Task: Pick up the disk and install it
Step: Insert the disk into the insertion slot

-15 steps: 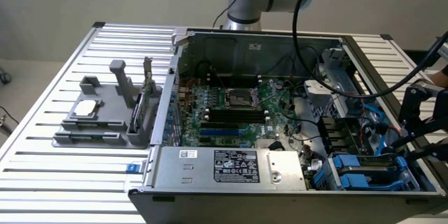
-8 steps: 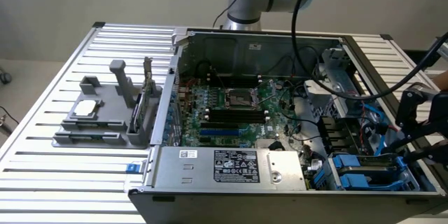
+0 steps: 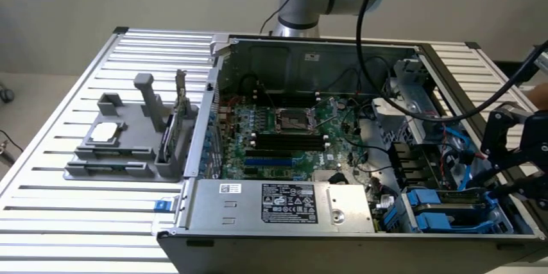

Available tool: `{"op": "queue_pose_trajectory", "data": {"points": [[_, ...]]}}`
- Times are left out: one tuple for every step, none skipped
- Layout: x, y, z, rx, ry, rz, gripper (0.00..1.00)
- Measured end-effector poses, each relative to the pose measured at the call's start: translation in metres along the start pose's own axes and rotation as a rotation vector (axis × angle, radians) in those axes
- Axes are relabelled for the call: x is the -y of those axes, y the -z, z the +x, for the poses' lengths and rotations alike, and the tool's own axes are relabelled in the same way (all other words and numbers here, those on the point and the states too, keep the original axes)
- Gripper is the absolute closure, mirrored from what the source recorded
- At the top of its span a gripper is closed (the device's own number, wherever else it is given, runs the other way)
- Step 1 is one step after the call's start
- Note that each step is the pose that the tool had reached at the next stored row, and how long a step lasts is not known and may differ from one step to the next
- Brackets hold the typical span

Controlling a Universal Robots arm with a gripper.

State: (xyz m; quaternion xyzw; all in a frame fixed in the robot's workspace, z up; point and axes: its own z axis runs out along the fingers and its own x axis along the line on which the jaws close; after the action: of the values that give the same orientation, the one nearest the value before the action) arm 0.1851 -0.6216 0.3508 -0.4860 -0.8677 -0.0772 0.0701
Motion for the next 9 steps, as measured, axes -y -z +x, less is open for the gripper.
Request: {"op": "queue_pose_trajectory", "data": {"points": [[0.0,-0.0003,0.0,-0.001,-0.007,-0.0023,0.69],[0.0,-0.0007,-0.0001,-0.0021,-0.014,-0.0046,0.69],[0.0,-0.001,-0.0001,-0.0026,-0.02,-0.0066,0.69],[0.0,-0.0013,0.0,-0.0027,-0.027,-0.0082,0.69],[-0.0001,-0.0017,0.0,-0.0029,-0.033,-0.0098,0.69],[-0.0001,-0.0021,0.0,-0.0027,-0.039,-0.0112,0.69],[-0.0001,-0.0025,0.0,-0.0025,-0.044,-0.0123,0.69],[-0.0001,-0.0029,0.0,-0.0023,-0.049,-0.0133,0.69],[-0.0001,-0.0032,0.0,-0.0021,-0.052,-0.0141,0.69]]}}
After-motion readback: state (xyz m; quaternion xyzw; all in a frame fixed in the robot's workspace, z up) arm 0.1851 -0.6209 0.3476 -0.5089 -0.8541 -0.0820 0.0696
